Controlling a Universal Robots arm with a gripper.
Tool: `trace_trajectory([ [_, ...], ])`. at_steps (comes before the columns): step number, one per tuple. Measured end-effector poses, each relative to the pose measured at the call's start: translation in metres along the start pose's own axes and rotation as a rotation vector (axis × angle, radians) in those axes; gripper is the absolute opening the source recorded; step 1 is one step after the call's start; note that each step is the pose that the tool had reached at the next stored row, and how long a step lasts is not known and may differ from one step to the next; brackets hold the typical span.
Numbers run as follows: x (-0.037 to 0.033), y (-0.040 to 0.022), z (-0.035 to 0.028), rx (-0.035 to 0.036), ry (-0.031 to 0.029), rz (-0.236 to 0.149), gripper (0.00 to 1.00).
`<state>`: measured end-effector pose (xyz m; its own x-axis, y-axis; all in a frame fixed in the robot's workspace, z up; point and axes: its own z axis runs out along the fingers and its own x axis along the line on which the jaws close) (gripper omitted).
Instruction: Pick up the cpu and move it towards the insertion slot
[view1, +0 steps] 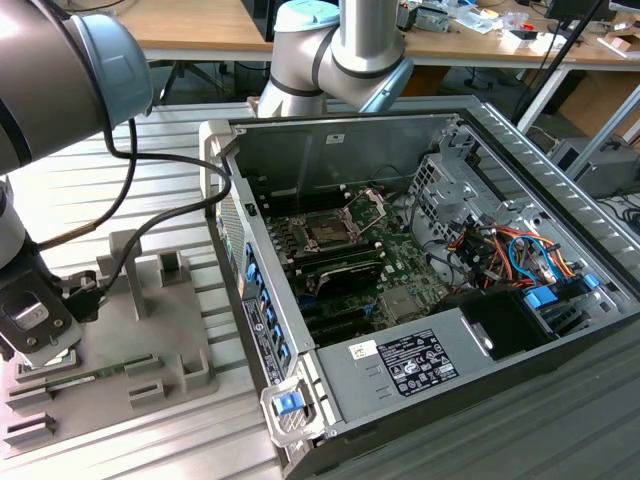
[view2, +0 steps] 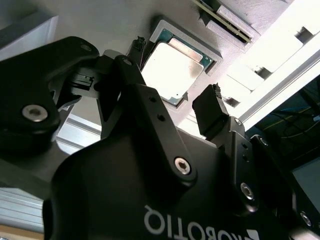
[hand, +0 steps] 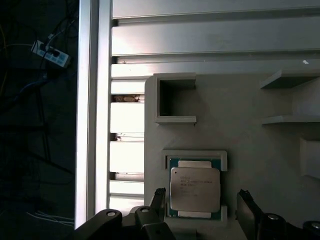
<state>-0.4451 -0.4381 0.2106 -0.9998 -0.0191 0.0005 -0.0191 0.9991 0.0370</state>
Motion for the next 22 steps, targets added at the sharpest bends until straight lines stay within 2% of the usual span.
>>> trace_trajectory([
  [22,0.0,-0.0003,0.0083,0.0,0.0,0.0,0.67],
])
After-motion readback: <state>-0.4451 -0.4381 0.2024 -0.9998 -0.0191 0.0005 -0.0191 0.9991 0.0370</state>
